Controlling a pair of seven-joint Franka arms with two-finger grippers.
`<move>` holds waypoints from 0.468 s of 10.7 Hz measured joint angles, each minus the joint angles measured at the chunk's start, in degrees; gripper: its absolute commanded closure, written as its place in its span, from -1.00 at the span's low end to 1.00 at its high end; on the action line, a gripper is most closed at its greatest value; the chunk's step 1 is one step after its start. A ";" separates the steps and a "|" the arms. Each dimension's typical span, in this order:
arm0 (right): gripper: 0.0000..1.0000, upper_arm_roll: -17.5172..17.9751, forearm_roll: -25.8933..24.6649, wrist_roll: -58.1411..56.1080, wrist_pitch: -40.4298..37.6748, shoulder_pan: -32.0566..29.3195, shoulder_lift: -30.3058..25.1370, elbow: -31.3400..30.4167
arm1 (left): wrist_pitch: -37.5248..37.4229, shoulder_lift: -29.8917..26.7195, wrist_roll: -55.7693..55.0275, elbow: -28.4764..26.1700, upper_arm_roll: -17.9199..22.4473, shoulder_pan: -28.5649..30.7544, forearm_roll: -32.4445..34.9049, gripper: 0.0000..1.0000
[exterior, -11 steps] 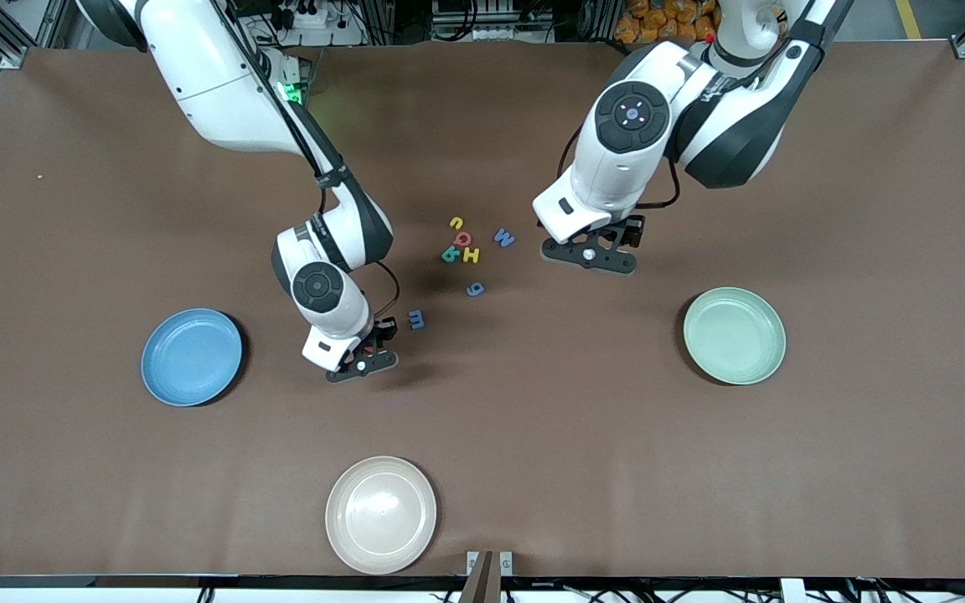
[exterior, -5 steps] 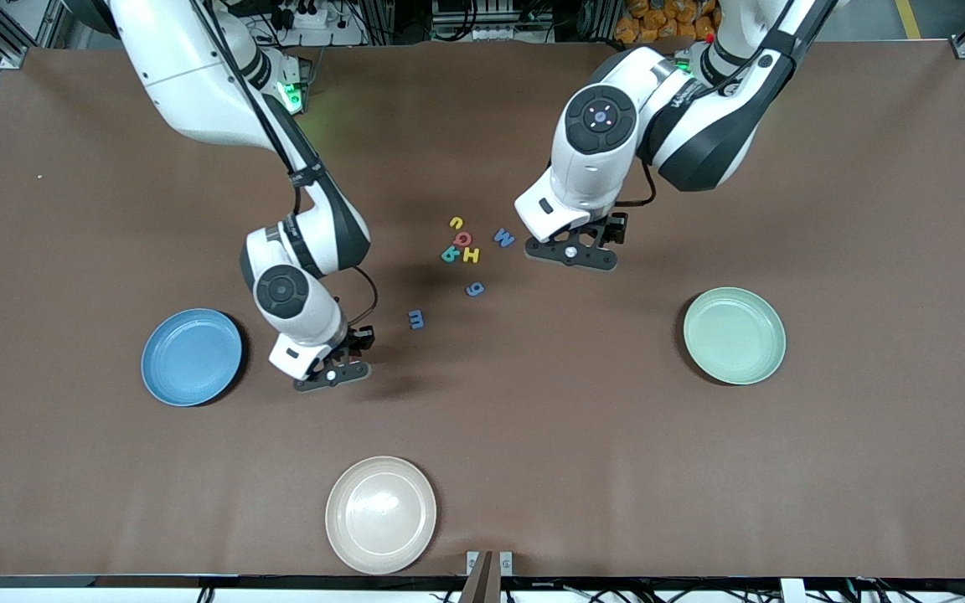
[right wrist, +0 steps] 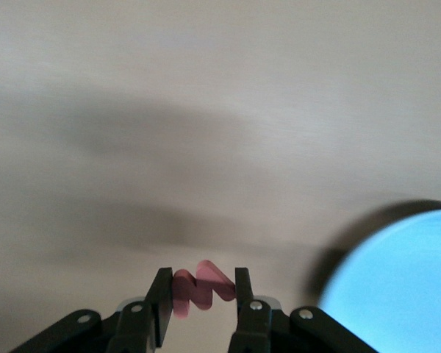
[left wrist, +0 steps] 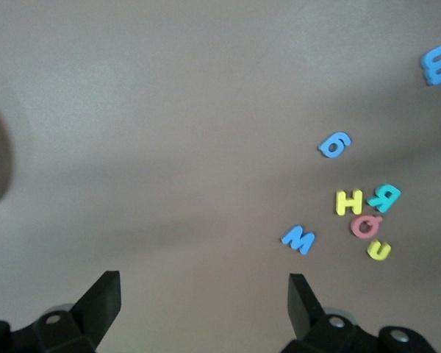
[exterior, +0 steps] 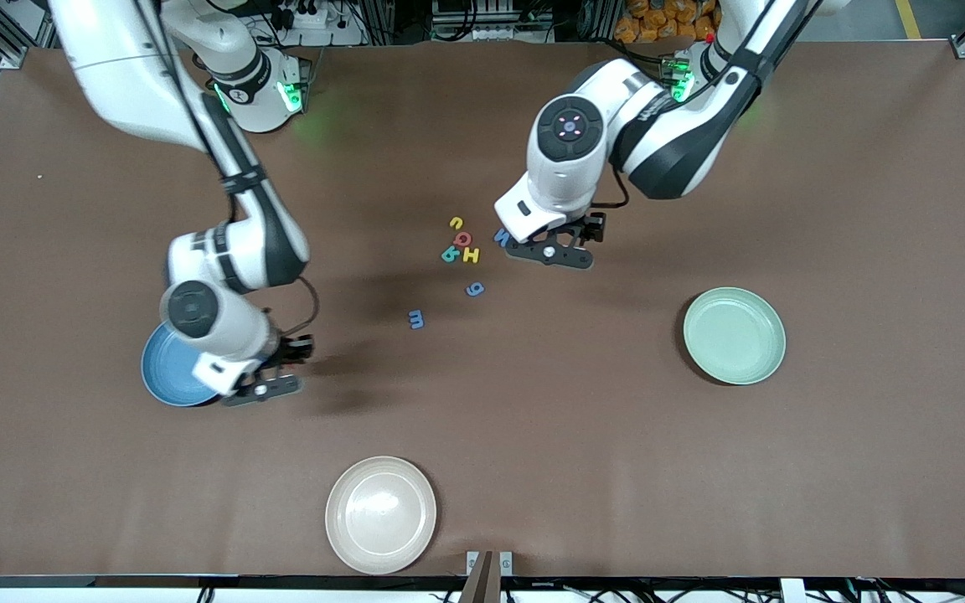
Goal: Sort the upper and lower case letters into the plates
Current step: 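Carry the pink m to the blue plate while the left gripper reaches letters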
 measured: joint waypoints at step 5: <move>1.00 -0.09 -3.87 -5.72 -1.29 -5.94 -2.73 -2.60 | 5.32 4.10 -4.09 -1.75 -0.01 -4.33 2.10 -1.00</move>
